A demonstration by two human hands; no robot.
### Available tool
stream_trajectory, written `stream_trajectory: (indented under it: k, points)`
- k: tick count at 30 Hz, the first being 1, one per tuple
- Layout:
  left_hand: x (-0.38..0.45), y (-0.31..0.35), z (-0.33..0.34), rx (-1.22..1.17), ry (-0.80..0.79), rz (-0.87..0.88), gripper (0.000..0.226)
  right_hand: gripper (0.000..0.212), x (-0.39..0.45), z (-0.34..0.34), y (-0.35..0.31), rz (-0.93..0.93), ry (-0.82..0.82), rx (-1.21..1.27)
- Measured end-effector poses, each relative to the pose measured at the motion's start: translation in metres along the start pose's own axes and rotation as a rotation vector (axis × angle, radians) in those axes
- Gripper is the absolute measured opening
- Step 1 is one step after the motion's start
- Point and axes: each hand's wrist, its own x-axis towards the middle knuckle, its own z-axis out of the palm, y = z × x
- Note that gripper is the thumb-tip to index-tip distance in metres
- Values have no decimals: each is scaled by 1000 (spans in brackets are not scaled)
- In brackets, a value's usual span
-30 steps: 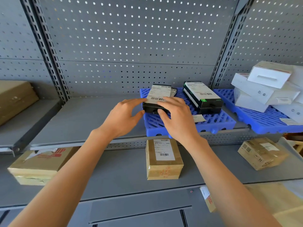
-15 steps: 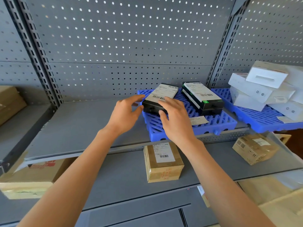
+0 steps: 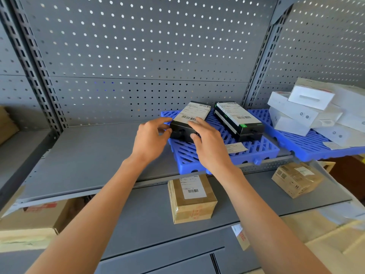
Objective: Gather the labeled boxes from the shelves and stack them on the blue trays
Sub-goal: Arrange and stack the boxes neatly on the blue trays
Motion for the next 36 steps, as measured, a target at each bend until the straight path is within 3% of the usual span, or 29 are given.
stream_trajectory:
  k: [19,26,36]
  points:
    - [-16,5,-1,-45,5,-47,39,56,-4,-2,-4,86,5,72]
    - [-23,15,-1,-75,67,-85,33,55,-2,-4,7,6,60,124]
    - [-42,57,8,-95,171,-139,30,48,-4,-50,21,-69,-37,167]
